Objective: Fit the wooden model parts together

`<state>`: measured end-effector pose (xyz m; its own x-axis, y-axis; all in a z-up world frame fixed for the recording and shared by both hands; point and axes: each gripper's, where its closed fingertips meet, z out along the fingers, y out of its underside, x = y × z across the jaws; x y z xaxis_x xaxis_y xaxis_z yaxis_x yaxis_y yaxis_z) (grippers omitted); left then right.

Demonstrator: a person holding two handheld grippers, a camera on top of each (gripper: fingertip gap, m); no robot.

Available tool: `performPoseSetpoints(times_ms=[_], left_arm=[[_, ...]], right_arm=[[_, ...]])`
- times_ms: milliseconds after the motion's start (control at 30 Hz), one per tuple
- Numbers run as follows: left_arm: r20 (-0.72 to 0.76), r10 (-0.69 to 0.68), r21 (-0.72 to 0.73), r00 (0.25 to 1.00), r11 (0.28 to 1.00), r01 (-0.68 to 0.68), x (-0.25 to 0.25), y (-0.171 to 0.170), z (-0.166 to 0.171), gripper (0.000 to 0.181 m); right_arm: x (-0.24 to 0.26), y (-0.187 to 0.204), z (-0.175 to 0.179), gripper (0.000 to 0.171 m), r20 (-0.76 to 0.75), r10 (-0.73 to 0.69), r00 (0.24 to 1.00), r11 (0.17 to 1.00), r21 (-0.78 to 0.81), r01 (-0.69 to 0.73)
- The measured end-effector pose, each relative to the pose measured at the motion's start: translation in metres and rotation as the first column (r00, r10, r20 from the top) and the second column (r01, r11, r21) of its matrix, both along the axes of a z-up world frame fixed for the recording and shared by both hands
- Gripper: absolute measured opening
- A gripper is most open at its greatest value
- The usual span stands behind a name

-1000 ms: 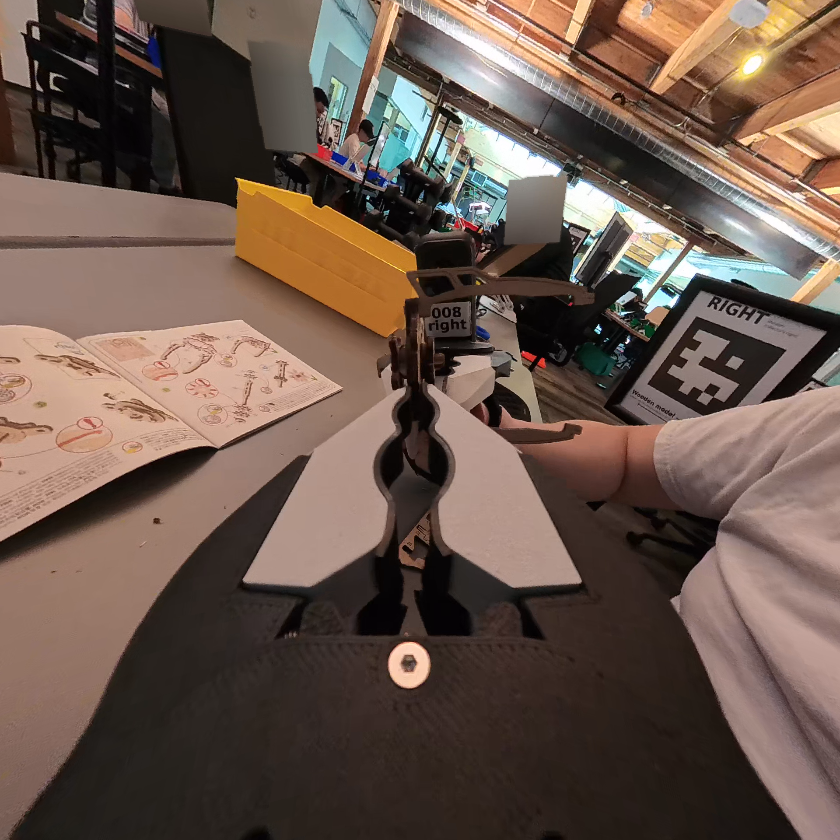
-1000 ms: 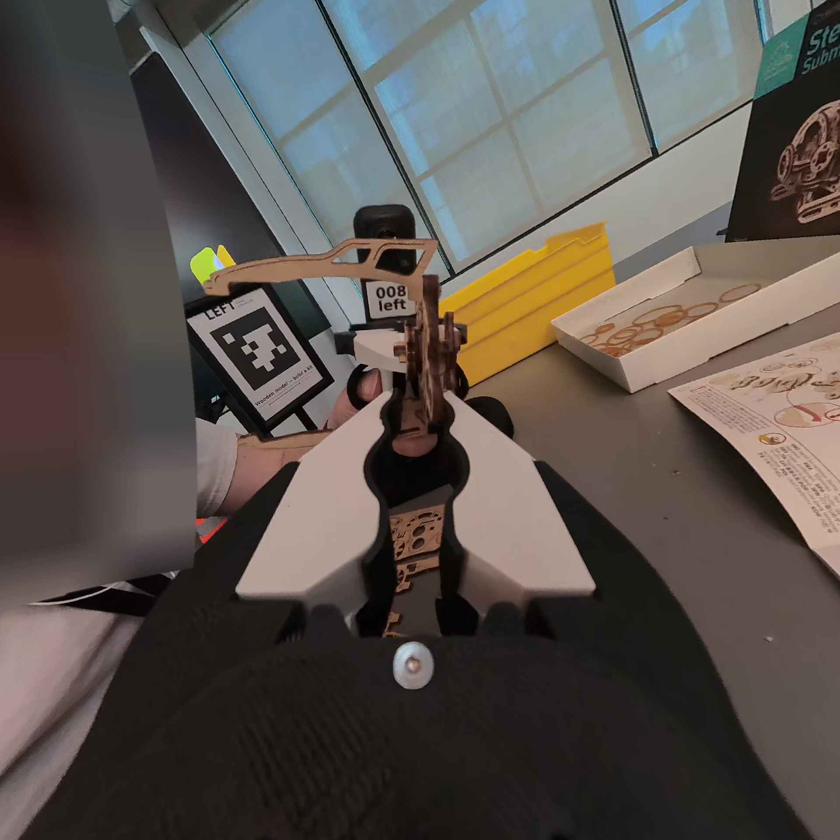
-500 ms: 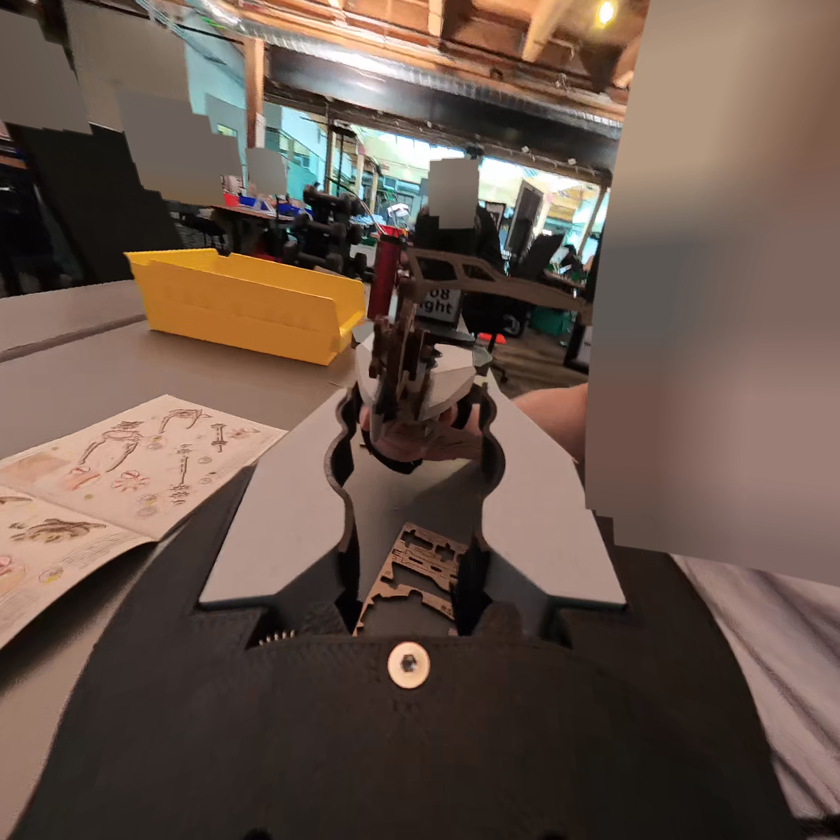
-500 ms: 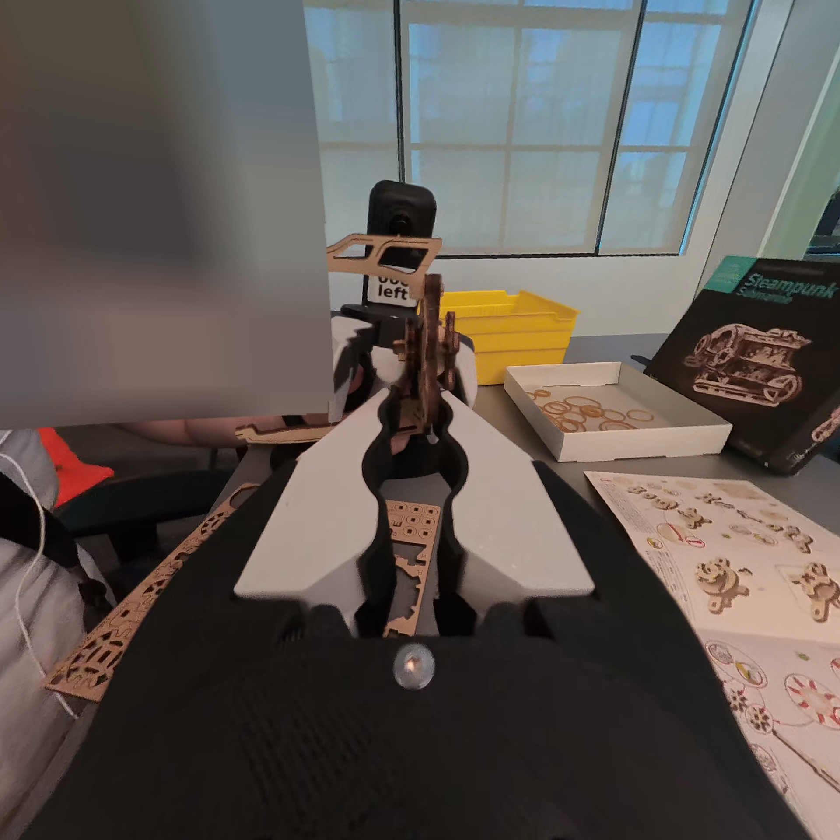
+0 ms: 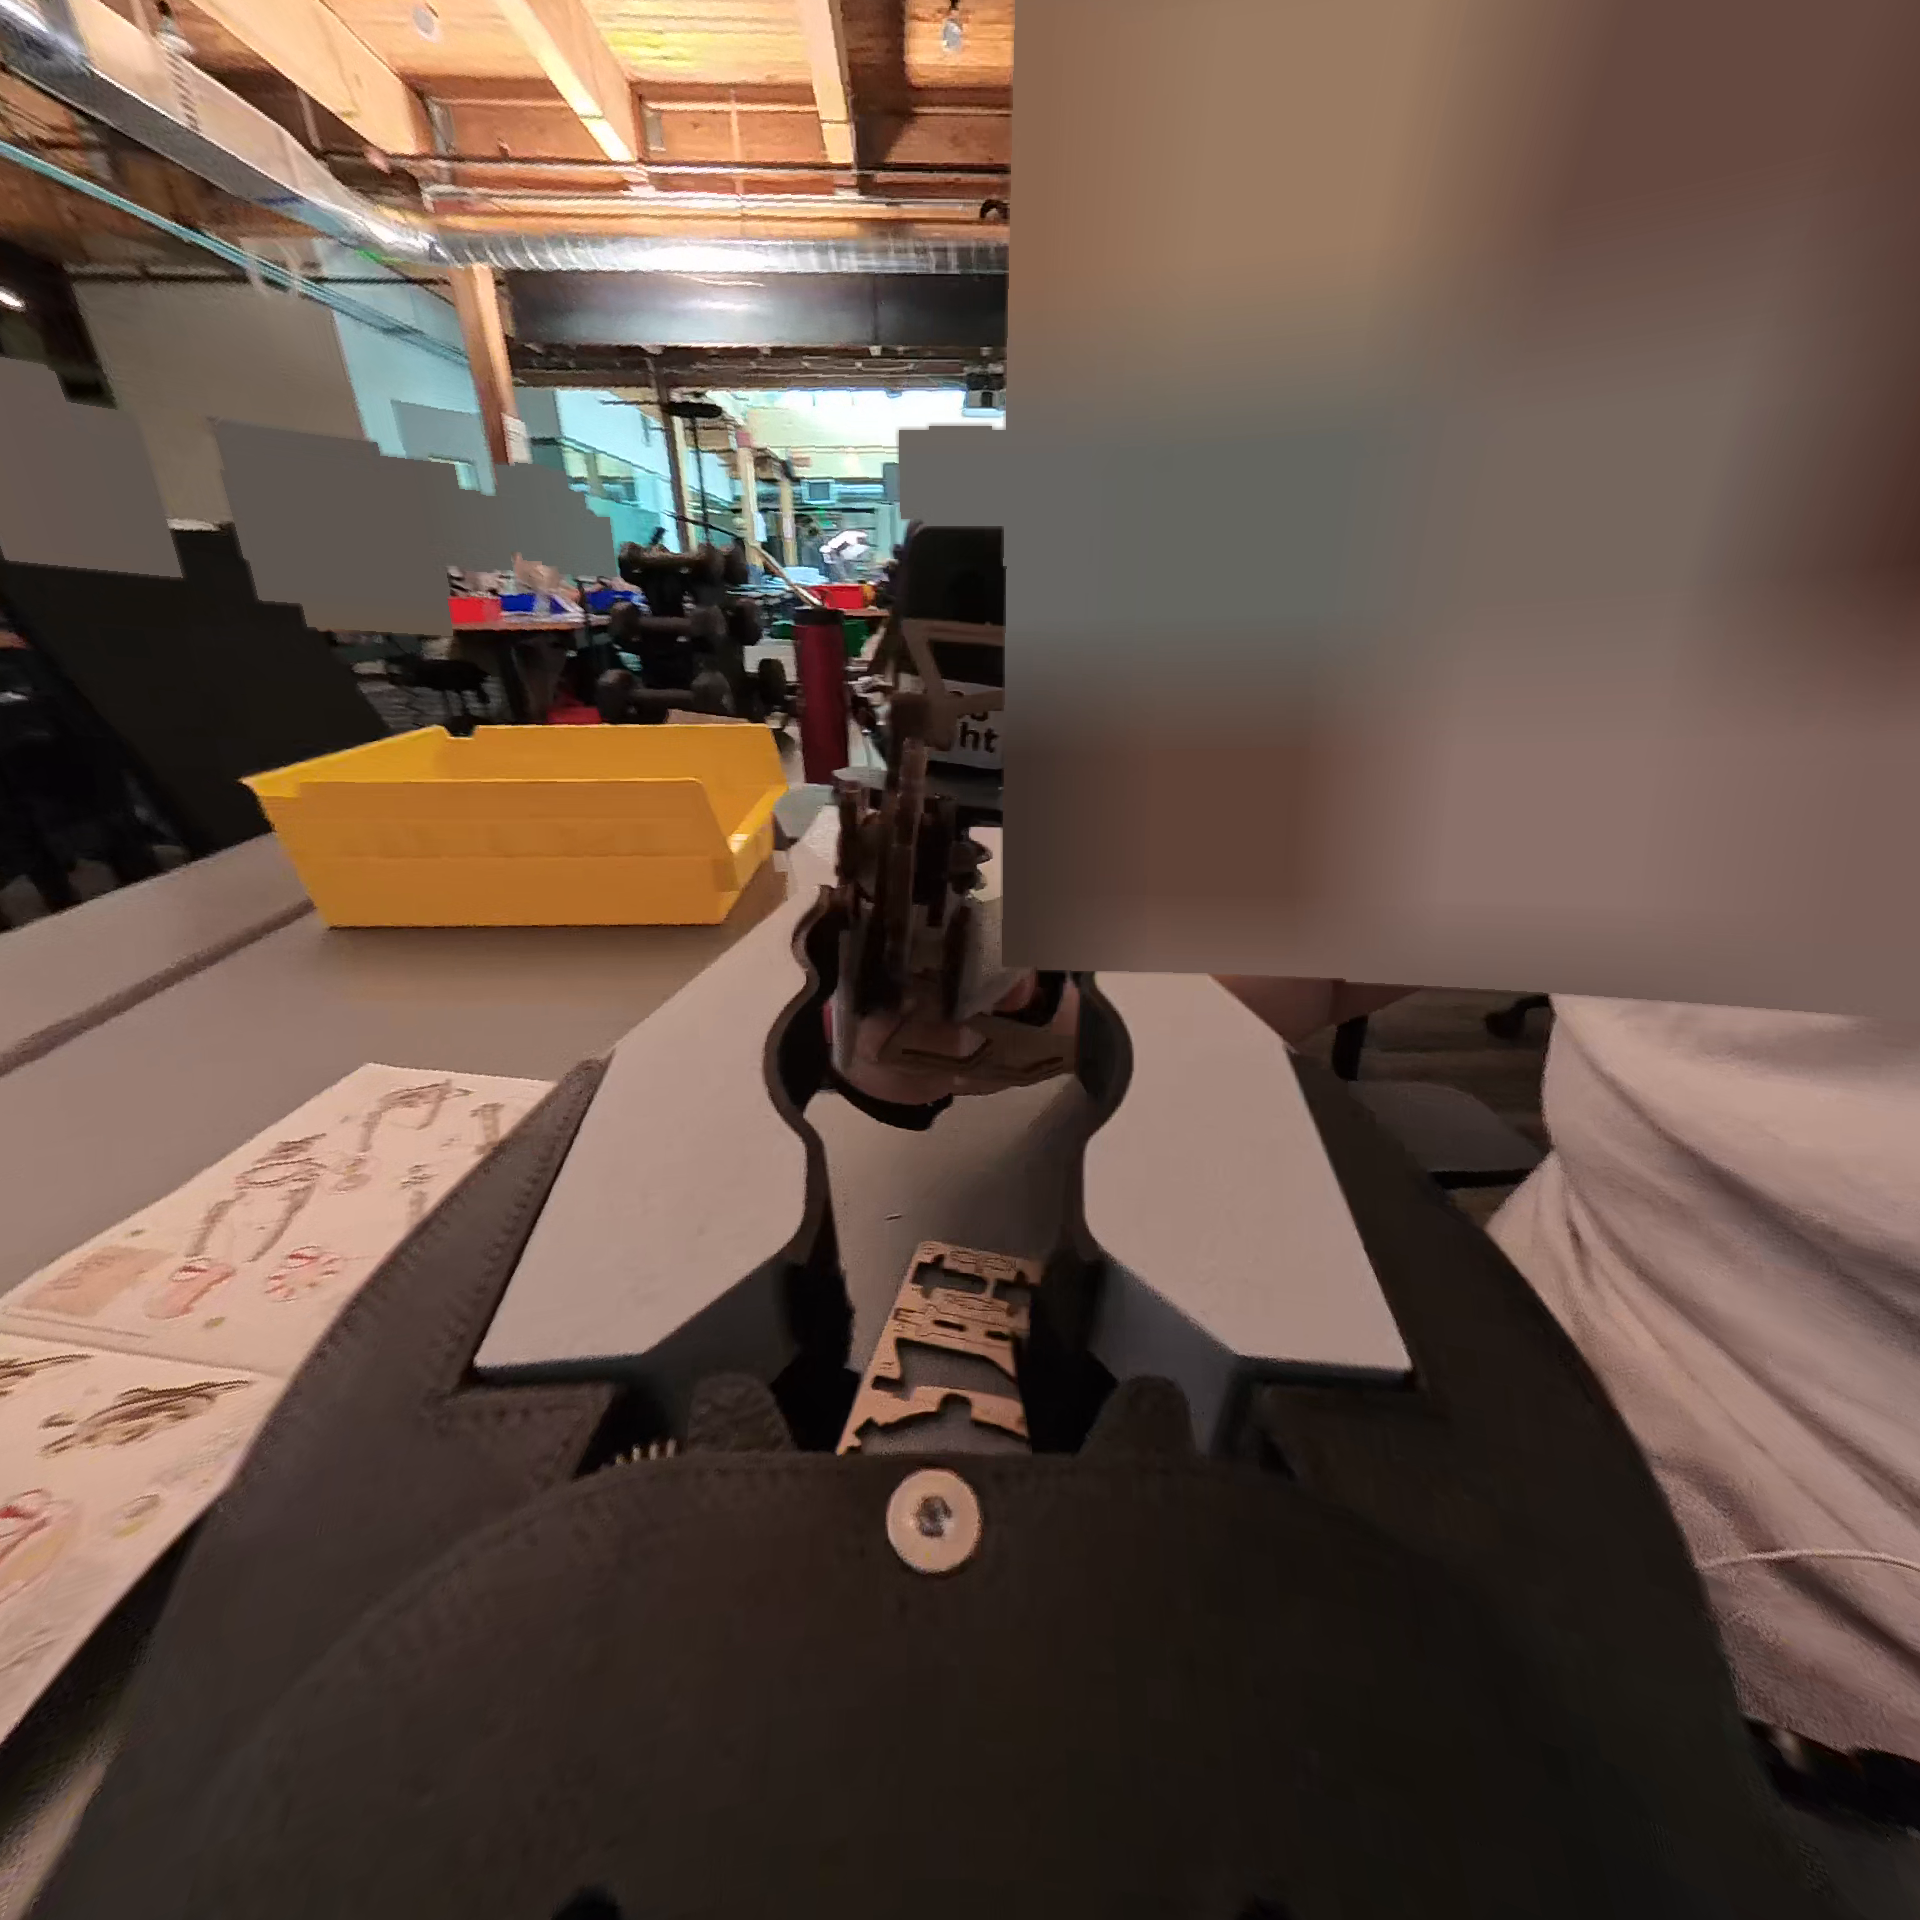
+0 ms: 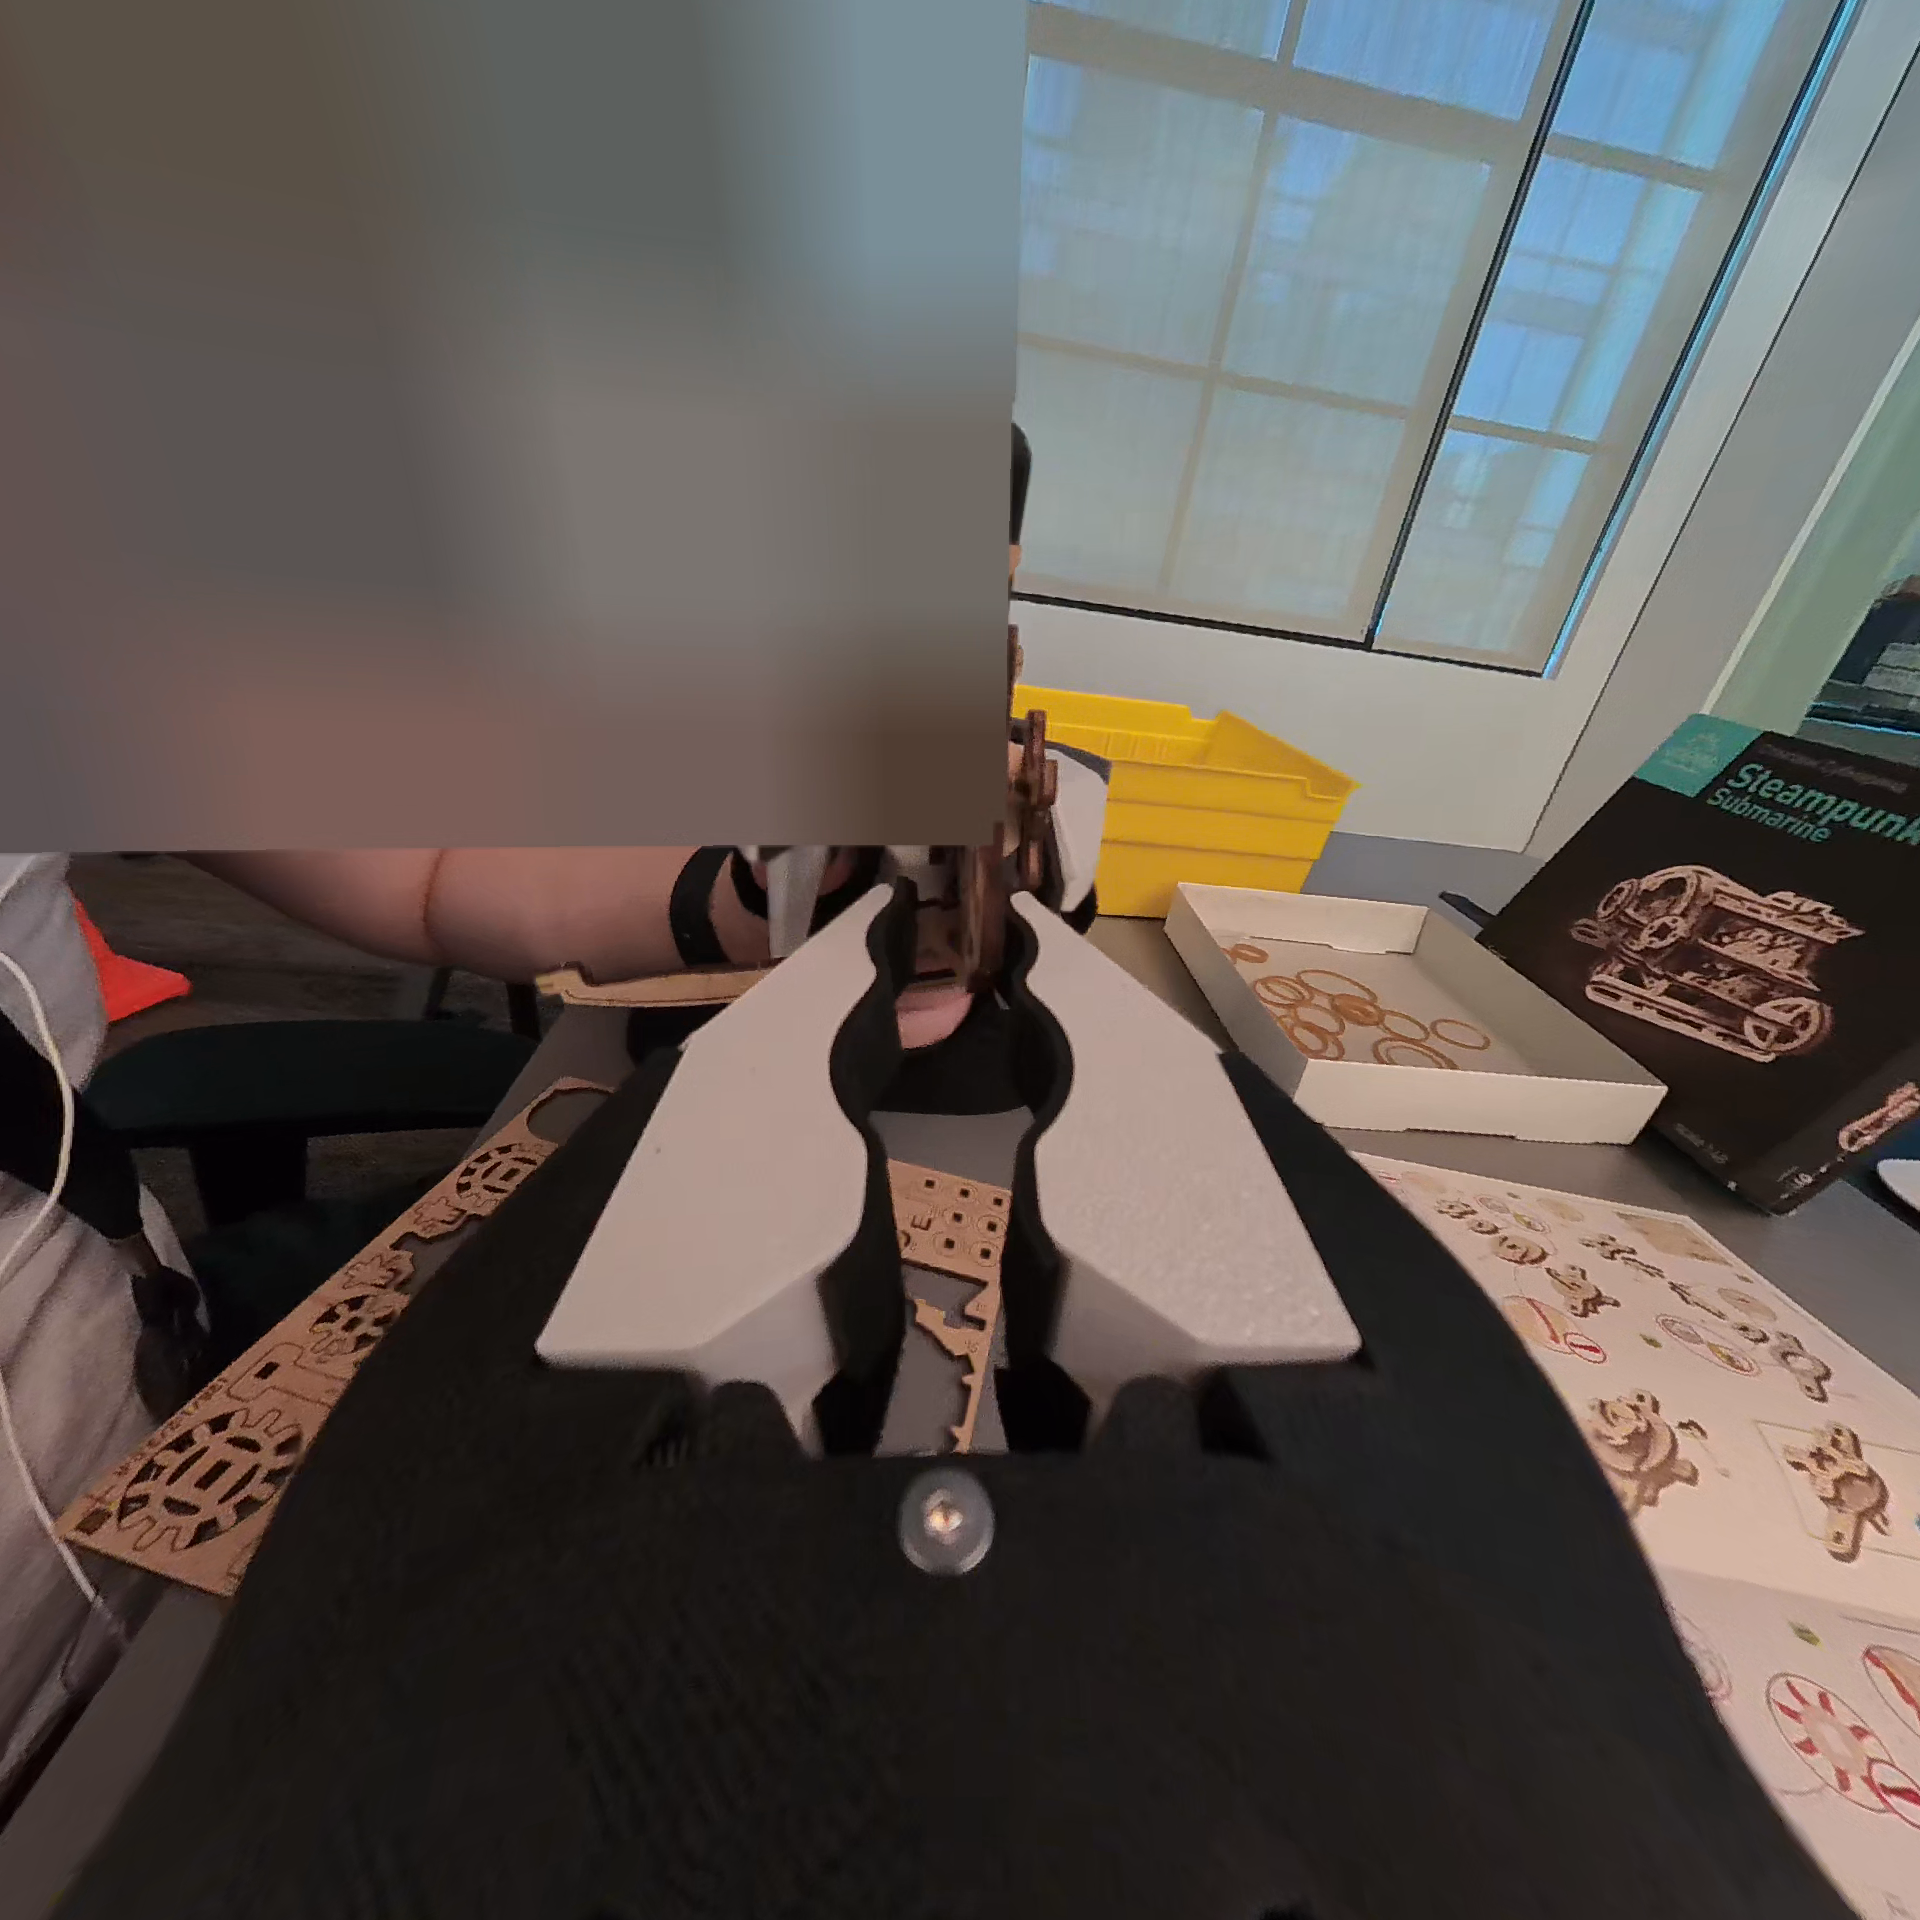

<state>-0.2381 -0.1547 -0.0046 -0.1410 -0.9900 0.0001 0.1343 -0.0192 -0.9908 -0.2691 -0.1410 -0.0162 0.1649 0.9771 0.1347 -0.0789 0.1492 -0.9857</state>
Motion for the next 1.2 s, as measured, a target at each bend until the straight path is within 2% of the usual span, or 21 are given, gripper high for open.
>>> performPoseSetpoints(times_ms=[33, 167, 233, 333, 567, 733, 867, 1200], left_arm=[[-0.006, 0.0, -0.003, 1.0, 1.0, 0.0, 0.001, 0.0, 0.0, 0.043], [-0.024, 0.09, 0.099, 0.996, 0.991, -0.087, 0.003, 0.006, -0.005, 0.03], [-0.029, 0.086, 0.099, 0.996, 0.992, -0.083, 0.003, 0.005, -0.004, 0.03], [-0.037, 0.106, 0.126, 0.994, 0.987, -0.101, 0.005, 0.005, -0.007, 0.041], [-0.052, 0.159, 0.163, 0.986, 0.975, -0.149, 0.007, 0.008, -0.009, 0.037], [-0.06, 0.166, 0.147, 0.984, 0.977, -0.156, 0.008, 0.01, -0.011, 0.038], [-0.053, 0.124, 0.099, 0.991, 0.988, -0.119, 0.006, 0.008, -0.009, 0.034], [0.001, 0.126, 0.064, 0.992, 0.99, -0.126, 0.007, 0.007, -0.004, 0.028]], right_arm=[[0.001, 0.0, 0.0, 0.012, -0.003, 0.005, 1.0, 1.0, -0.012, -0.005], [0.001, -0.001, -0.002, 0.012, 0.017, -0.007, 1.0, 1.0, 0.003, 0.007], [0.001, -0.001, 0.0, 0.012, 0.01, -0.007, 1.0, 1.0, 0.001, 0.007], [0.003, 0.002, -0.001, 0.012, 0.019, -0.023, 1.0, 1.0, -0.003, 0.023], [0.004, 0.006, -0.004, 0.013, 0.043, -0.068, 0.997, 0.998, 0.022, 0.067], [0.005, 0.008, -0.005, 0.012, 0.05, -0.073, 0.996, 0.997, 0.017, 0.072], [0.004, 0.004, -0.004, 0.012, 0.043, -0.039, 0.998, 0.999, -0.003, 0.04], [0.004, 0.001, -0.001, 0.011, 0.026, -0.026, 0.999, 0.999, -0.03, 0.026]])
